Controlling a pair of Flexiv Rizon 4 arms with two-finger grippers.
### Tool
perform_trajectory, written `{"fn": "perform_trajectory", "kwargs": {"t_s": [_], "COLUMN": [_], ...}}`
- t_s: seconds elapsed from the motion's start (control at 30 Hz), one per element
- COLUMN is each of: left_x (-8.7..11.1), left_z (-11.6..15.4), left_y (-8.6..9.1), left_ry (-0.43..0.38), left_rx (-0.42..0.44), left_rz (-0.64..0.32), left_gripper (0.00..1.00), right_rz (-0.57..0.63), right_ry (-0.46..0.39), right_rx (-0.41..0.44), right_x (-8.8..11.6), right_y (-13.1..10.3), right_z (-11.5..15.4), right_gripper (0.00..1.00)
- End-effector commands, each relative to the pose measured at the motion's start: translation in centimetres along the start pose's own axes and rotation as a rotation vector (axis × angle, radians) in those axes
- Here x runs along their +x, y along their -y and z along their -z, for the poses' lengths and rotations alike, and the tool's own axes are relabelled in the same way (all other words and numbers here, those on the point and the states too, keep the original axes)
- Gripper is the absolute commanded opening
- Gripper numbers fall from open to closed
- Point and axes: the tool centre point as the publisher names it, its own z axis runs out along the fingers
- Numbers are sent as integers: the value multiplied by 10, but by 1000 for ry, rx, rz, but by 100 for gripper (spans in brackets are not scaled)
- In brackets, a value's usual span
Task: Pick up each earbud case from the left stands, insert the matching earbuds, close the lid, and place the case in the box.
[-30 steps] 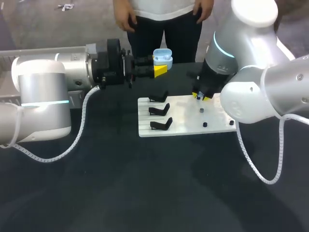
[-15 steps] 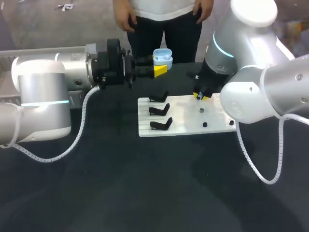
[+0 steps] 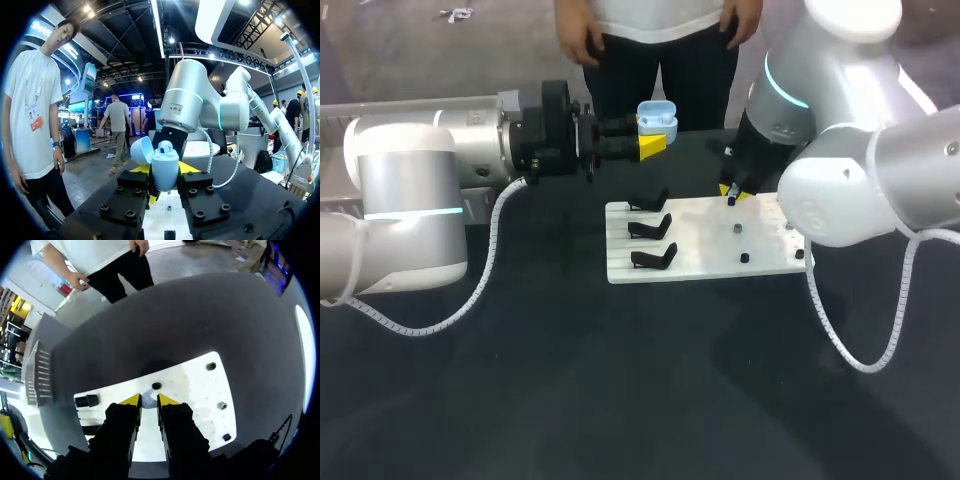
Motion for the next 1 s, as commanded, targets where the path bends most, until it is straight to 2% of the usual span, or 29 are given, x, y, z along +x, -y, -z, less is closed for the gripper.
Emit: {"fn": "perform_trajectory", "kwargs": {"t_s": [0.03, 0.33, 0.6, 0.77, 1.0], "left_x": [0, 0, 0, 0, 0], "left_z": [0, 0, 0, 0, 0], "left_y": [1, 1, 1, 1, 1], "left_ry": [0, 0, 0, 0, 0], "left_rx": [-5, -5, -5, -5, -5], "left_rz": [-1, -1, -1, -1, -1], "left_gripper": [0, 0, 0, 0, 0], "right_rz": [12, 142, 300, 402, 507], "right_ry": [-9, -45, -90, -119, -121], "right_rx": [-17, -43, -11, -5, -9], "right_x": [8, 24, 57, 73, 74], "right_y": [2, 2, -1, -16, -50], "right_z": [28, 79, 125, 153, 184], "right_gripper": [0, 0, 0, 0, 0]}}
